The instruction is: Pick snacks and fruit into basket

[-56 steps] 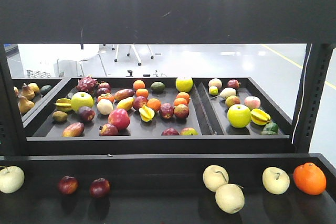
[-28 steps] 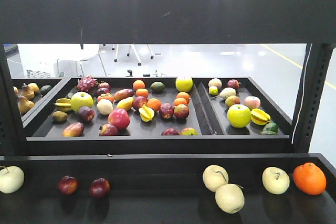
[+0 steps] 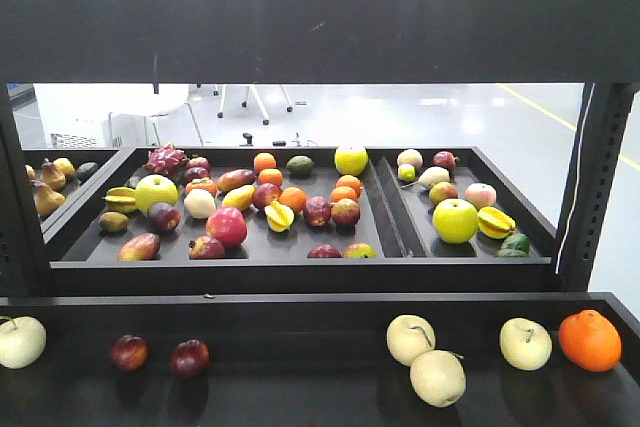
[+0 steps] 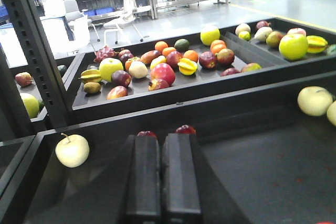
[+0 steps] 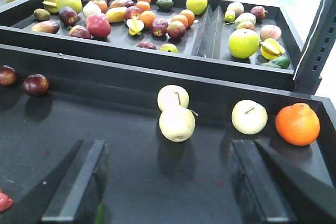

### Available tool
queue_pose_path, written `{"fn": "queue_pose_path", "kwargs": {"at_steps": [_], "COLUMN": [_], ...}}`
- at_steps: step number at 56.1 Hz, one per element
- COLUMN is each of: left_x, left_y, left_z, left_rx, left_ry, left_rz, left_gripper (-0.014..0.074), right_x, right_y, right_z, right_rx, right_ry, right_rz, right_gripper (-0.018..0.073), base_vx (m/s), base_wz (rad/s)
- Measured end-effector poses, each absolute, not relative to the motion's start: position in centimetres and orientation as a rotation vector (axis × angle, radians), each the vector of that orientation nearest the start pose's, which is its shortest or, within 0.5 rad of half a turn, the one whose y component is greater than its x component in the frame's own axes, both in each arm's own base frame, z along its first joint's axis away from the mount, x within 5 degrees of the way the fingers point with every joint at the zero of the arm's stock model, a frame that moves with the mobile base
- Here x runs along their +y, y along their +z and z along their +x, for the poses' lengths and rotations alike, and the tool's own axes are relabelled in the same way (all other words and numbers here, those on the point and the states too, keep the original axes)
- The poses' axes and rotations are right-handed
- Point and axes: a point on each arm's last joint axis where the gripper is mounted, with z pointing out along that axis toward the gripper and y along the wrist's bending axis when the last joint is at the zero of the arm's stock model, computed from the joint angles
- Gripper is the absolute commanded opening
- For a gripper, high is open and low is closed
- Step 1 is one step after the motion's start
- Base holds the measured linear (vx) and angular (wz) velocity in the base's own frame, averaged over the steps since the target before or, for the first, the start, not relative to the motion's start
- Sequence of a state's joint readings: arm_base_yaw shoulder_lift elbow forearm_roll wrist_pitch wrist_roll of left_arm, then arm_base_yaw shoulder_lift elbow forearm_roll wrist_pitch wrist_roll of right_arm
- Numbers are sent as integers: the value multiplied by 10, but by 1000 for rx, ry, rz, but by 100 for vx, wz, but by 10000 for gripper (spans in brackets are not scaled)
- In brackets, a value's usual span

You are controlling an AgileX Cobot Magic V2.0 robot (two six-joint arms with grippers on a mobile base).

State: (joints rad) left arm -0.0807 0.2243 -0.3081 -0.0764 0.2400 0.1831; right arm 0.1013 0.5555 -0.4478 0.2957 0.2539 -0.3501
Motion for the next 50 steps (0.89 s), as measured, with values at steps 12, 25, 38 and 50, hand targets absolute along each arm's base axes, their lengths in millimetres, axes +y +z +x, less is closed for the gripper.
{"fn": "queue_pose_path", "kwargs": {"at_steps": [12, 25, 38, 50], "left_x": [-8, -10, -19, -52], "left_y": [279, 267, 257, 255], "left_z": [74, 105, 156, 217], "left_rx": [1667, 1796, 1961, 2044], "left_ry": [49, 48, 34, -13], "left_rz": [220, 230, 295, 472], "left_gripper": [538, 652, 579, 561], "right_x": [20, 21, 21, 22], "right_y": [288, 276, 267, 264], "right_z": [131, 148, 159, 160], "right_rx": [1901, 1974, 2027, 2047], "right_ry": [95, 67, 64, 63], "right_rz": [-206, -232, -233, -242], "right_gripper": [600, 592, 592, 592], "base_vx": [0, 0, 0, 0], "base_wz": [0, 0, 0, 0]}}
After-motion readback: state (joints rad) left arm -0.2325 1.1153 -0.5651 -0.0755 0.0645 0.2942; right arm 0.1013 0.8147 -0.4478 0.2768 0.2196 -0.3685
